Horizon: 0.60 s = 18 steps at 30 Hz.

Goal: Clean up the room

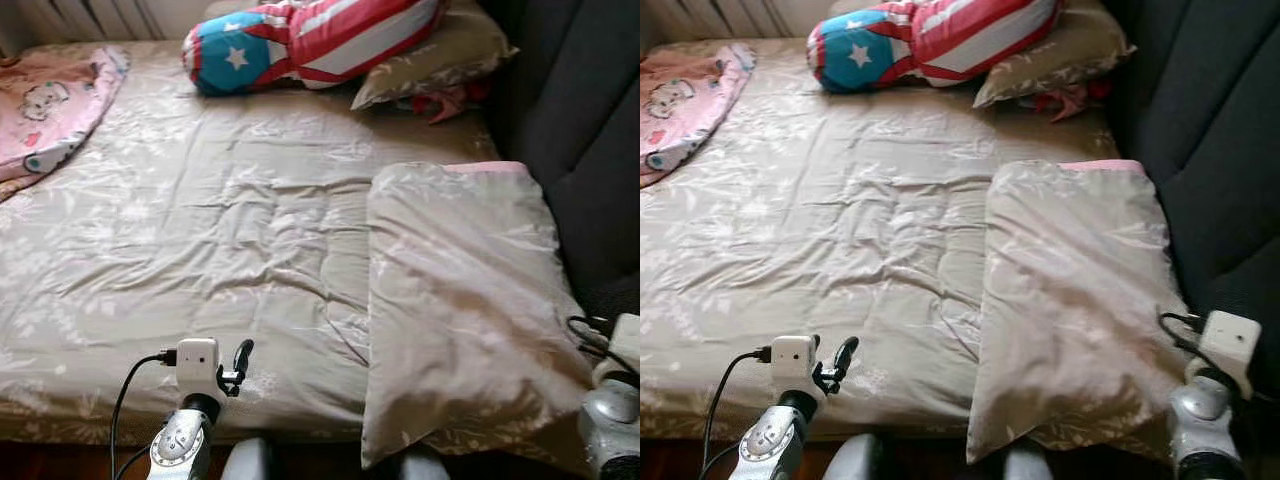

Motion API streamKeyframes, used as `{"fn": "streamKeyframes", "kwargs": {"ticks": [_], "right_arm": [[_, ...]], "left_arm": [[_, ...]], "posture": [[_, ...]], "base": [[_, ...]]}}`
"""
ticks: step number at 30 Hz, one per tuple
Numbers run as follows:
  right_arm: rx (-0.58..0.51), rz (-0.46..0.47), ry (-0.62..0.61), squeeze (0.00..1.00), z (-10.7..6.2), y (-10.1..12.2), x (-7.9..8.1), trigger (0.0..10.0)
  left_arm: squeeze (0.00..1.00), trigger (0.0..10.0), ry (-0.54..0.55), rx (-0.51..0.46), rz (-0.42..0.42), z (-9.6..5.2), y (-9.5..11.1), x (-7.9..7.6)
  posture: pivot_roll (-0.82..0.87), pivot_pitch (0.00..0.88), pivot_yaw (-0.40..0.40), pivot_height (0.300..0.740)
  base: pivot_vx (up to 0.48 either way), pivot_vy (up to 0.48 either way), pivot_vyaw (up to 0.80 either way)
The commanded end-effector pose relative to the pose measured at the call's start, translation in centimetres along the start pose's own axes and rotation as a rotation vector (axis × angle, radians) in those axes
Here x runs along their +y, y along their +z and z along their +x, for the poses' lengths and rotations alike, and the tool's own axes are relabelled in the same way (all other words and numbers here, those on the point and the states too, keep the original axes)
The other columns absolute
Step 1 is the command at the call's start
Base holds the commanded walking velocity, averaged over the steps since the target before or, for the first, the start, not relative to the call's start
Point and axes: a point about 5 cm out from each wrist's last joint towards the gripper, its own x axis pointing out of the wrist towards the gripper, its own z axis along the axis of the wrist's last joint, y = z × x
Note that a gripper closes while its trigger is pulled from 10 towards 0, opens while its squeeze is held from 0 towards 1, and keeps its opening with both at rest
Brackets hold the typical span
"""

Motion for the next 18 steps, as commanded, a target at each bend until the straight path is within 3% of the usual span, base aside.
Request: {"fn": "streamKeyframes", "kwargs": {"ticks": [1,2,3,7,12,14,18], "right_arm": [[-0.049,0.021,0.057,1.0,-0.1,0.7,0.7,10.0],[-0.077,0.055,0.17,1.0,-0.5,1.1,2.1,10.0],[-0.094,0.058,0.227,0.0,-0.7,1.3,2.8,10.0],[-0.109,0.108,0.469,0.0,-2.5,1.2,5.9,10.0],[-0.065,0.126,0.563,0.0,-3.7,0.2,7.3,10.0],[0.008,0.131,0.654,0.0,-5.8,-1.8,8.8,10.0],[0.146,0.109,0.733,0.0,-8.6,-4.8,10.4,10.0]], "left_arm": [[0.0,10.0,0.007,0.023,0.01,-0.5,-0.7,0.4],[0.0,10.0,0.006,0.025,0.007,-0.4,-0.8,0.3],[0.0,10.0,0.005,0.027,0.006,-0.4,-0.8,0.3],[0.0,10.0,0.009,0.048,-0.006,-0.5,-1.4,0.1],[0.0,10.0,0.017,0.067,-0.014,-0.6,-1.9,0.1],[0.0,10.0,0.038,0.101,-0.025,-0.8,-2.7,0.3],[0.0,10.0,0.083,0.18,-0.046,-1.3,-4.4,1.1]], "posture": [[-0.09,0.188,0.024,0.655],[-0.09,0.187,0.022,0.655],[-0.09,0.187,0.022,0.655],[-0.1,0.182,0.017,0.655],[-0.1,0.175,0.012,0.655],[-0.09,0.167,0.01,0.66],[-0.08,0.158,0.007,0.68]], "base": [[0.0,0.0,0.0],[0.0,0.0,0.0],[0.0,0.0,0.0],[0.0,0.0,0.0],[0.0,0.0,0.0],[0.0,0.0,0.0],[0.0,0.0,0.0]]}}
